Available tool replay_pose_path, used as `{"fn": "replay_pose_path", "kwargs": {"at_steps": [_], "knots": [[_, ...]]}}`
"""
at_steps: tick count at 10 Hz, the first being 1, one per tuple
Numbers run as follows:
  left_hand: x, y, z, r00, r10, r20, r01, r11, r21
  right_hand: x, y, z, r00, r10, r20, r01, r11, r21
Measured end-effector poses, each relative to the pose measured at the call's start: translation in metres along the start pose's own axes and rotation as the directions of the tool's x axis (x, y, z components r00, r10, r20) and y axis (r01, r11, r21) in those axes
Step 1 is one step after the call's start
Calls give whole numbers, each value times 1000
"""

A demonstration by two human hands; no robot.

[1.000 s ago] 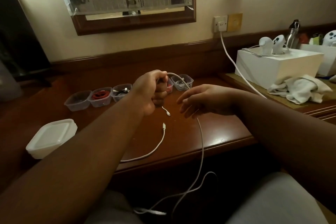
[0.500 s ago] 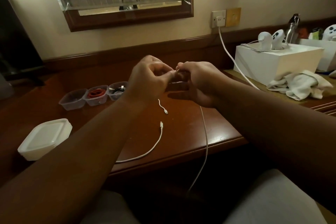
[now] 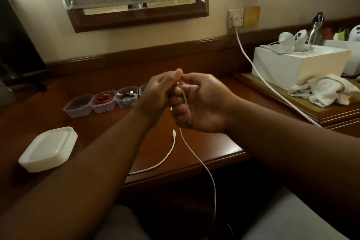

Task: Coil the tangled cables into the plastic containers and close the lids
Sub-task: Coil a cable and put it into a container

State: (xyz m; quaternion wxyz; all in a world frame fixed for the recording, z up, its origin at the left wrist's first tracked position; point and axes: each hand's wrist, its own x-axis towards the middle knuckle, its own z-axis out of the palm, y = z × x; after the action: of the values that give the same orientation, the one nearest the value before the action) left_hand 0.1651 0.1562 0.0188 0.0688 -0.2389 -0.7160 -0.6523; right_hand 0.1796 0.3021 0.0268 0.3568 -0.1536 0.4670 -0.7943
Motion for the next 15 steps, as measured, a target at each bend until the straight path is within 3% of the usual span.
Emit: {"fn": "replay_pose_path", "kwargs": {"at_steps": [1, 2, 3, 4, 5, 6, 7, 8, 9, 10, 11, 12, 13, 14, 15], "knots": [[0, -1, -6, 990, -140, 19, 141, 981, -136, 1, 10, -3, 997, 68, 33, -66, 996, -59], [-7, -4, 1, 945, -320, 68, 326, 910, -256, 1, 4, 0, 994, 25, 108, -37, 994, 104], [-19, -13, 18, 903, -428, 49, 418, 843, -338, 9, -11, 4, 982, -190, -21, 190, 958, 216], [-32, -21, 26, 877, -471, 92, 480, 858, -184, 17, -26, -3, 857, -493, -151, 441, 852, -282], [-46, -28, 19, 856, -493, 152, 489, 870, 69, 18, -33, -21, 750, -650, 119, 248, 109, -963], [-52, -28, 1, 866, -484, 124, 441, 857, 266, 20, -26, -43, 921, -364, 142, -21, -408, -913], [-48, -26, -24, 923, -380, 61, 303, 815, 495, 21, -2, -61, 994, -14, -105, -106, -68, -992], [-42, -25, -36, 933, -360, 17, 341, 896, 285, 22, 14, -67, 966, 257, 27, -140, 610, -780], [-39, -27, -33, 923, -382, -40, 381, 924, -43, 25, 17, -58, 906, 296, 303, -176, 914, -366], [-42, -35, -15, 908, -414, -67, 367, 862, -351, 25, 12, -34, 907, 64, 417, -93, 994, 50], [-47, -44, 2, 874, -481, -69, 419, 817, -395, 31, 2, -19, 956, -273, 104, 238, 934, 265], [-53, -48, 5, 878, -479, -22, 474, 874, -102, 39, -1, -28, 752, -653, -91, 547, 695, -468], [-51, -42, -4, 930, -366, -40, 366, 903, 227, 45, 8, -33, 751, -591, 295, 117, -321, -940], [-44, -37, -27, 991, -134, -31, 123, 769, 627, 49, 19, -19, 923, -383, 36, -77, -276, -958], [-41, -39, -43, 998, -43, -41, 60, 710, 702, 59, 23, -23, 950, -268, -159, -167, -6, -986]]}}
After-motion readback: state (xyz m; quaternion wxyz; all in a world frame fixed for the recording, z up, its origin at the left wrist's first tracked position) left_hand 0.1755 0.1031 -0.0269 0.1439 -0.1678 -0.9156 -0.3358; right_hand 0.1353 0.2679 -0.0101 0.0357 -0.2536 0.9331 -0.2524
